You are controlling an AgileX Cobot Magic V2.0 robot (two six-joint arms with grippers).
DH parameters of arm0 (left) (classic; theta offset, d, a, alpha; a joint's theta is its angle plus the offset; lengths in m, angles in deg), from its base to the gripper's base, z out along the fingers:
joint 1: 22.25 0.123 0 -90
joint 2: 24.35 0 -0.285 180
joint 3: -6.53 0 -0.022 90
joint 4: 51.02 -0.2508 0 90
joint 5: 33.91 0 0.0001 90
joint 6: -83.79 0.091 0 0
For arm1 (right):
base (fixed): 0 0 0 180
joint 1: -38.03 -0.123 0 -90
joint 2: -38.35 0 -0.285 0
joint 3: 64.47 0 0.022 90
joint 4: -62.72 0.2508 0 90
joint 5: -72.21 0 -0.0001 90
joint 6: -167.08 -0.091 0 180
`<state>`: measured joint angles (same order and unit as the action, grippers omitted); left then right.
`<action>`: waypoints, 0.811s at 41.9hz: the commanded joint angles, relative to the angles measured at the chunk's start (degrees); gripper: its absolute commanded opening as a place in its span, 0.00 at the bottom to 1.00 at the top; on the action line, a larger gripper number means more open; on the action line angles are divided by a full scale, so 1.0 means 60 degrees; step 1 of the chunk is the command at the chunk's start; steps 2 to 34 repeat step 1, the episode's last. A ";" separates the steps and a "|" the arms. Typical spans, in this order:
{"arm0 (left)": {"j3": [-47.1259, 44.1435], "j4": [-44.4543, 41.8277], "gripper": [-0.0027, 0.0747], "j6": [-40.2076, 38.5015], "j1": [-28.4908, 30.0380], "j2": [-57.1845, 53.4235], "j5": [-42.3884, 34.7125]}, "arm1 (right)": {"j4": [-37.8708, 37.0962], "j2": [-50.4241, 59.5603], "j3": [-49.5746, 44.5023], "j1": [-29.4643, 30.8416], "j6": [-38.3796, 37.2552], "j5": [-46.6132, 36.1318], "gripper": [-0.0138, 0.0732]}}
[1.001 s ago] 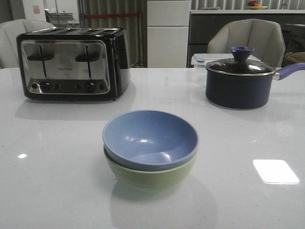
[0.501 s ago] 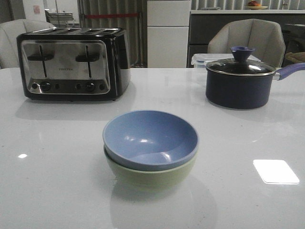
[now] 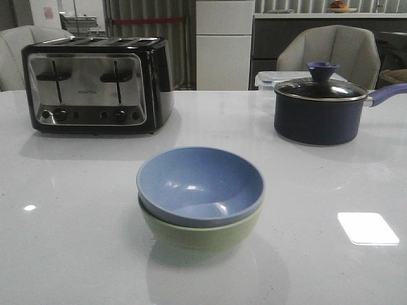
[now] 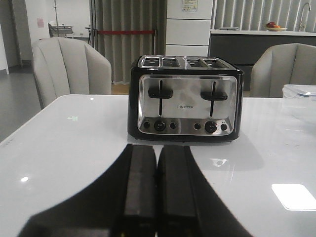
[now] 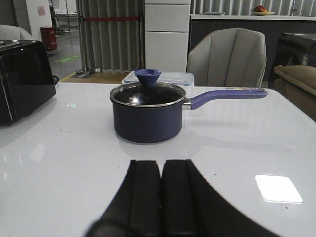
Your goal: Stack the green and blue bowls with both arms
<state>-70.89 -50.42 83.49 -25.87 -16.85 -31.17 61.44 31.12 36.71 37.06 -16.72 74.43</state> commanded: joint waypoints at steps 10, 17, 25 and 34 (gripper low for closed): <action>-0.0043 0.0000 0.15 -0.0099 -0.0076 -0.0185 -0.0861 | -0.0083 0.0198 0.0028 -0.0011 -0.0009 -0.0896 0.22; -0.0043 0.0000 0.15 -0.0099 -0.0076 -0.0185 -0.0861 | -0.0083 0.0198 0.0028 -0.0011 -0.0009 -0.0896 0.22; -0.0043 0.0000 0.15 -0.0099 -0.0076 -0.0185 -0.0861 | -0.0083 0.0198 0.0028 -0.0011 -0.0009 -0.0896 0.22; -0.0043 0.0000 0.15 -0.0099 -0.0076 -0.0185 -0.0861 | -0.0083 0.0198 0.0028 -0.0011 -0.0009 -0.0896 0.22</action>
